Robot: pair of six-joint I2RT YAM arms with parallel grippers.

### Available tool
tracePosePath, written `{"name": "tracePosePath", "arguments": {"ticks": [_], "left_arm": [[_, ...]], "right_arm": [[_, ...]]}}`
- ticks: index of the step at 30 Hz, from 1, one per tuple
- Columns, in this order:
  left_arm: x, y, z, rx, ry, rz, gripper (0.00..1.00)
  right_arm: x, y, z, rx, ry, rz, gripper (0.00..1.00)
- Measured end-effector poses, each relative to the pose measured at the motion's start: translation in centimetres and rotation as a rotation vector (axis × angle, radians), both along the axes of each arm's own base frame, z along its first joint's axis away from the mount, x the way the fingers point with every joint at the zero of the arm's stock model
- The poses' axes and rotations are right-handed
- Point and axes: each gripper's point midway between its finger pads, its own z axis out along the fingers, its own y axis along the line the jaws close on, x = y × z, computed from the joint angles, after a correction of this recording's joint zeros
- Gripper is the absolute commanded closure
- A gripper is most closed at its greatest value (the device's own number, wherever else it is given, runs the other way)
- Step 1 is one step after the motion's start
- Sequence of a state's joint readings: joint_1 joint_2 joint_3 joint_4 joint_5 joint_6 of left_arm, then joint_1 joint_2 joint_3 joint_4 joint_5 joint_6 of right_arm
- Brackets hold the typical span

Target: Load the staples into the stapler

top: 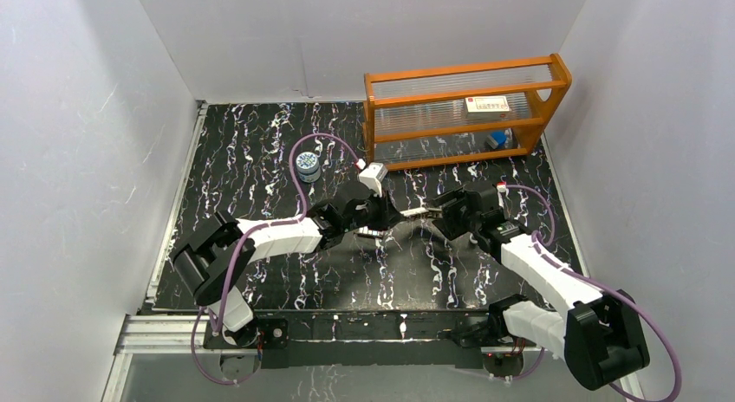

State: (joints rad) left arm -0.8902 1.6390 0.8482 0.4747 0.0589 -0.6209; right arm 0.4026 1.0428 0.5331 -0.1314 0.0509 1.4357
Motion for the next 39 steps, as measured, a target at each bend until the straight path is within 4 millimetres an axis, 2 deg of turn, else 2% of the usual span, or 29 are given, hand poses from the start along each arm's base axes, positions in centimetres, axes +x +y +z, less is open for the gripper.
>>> {"name": "tracePosePath", "arguments": {"ticks": [10,17,26,35,39], "left_arm": [[-0.4,0.4,-0.3,-0.004,-0.005,-0.002,1.00],[-0.8,0.8,0.0,-0.016,-0.027,-0.014,1.00],[-1.2,0.5,0.8,-0.049,-0.045,-0.047,1.00],[-1.3,0.5,0.7,-0.054,-0.043,-0.055,1.00],[-1.4,0.5,0.7,-0.061,-0.026,-0.048,1.00]], "right_arm": [[0.3,0.4,-1.1,-0.009,0.025,0.009,0.26],[0.1,0.8,-1.5,0.001,0.043,0.028,0.33],[0.2,1.0,-1.7,0.005,0.047,0.032,0.34],[0.3,1.0,-2.2,0.000,0.058,0.034,0.41],[0.1,1.0,-2.8,-0.020,0.072,0.046,0.38]]}}
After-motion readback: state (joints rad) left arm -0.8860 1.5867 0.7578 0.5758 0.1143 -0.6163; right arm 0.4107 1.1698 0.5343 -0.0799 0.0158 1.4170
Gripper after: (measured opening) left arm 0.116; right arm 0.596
